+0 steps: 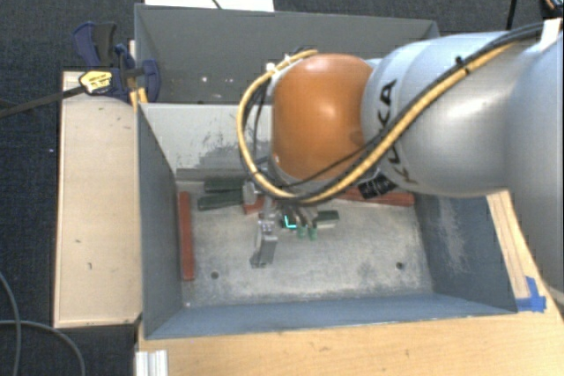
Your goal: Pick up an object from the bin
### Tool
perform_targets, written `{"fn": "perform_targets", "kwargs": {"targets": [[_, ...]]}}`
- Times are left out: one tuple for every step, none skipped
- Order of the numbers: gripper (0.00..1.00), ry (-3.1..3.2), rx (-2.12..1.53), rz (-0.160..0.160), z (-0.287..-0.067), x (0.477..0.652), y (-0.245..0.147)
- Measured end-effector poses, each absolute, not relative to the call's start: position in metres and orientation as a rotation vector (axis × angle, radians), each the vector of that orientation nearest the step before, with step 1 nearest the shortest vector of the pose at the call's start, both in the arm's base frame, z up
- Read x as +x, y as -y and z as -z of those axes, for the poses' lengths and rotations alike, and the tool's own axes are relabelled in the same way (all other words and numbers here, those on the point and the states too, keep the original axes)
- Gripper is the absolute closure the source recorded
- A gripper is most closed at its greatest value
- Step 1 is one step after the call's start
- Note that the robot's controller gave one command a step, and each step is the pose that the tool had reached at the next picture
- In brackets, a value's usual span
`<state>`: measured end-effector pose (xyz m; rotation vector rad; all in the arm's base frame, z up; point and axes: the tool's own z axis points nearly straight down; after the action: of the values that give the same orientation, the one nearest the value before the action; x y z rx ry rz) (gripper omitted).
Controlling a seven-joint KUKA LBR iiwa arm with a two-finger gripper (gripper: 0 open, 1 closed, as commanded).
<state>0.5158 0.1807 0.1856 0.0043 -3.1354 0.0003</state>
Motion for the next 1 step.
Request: {"fn": "perform_targets", "kwargs": {"targets": [[0.0, 3.146, -0.093, -0.001, -0.1808, 0.5551, -0.1216]]}}
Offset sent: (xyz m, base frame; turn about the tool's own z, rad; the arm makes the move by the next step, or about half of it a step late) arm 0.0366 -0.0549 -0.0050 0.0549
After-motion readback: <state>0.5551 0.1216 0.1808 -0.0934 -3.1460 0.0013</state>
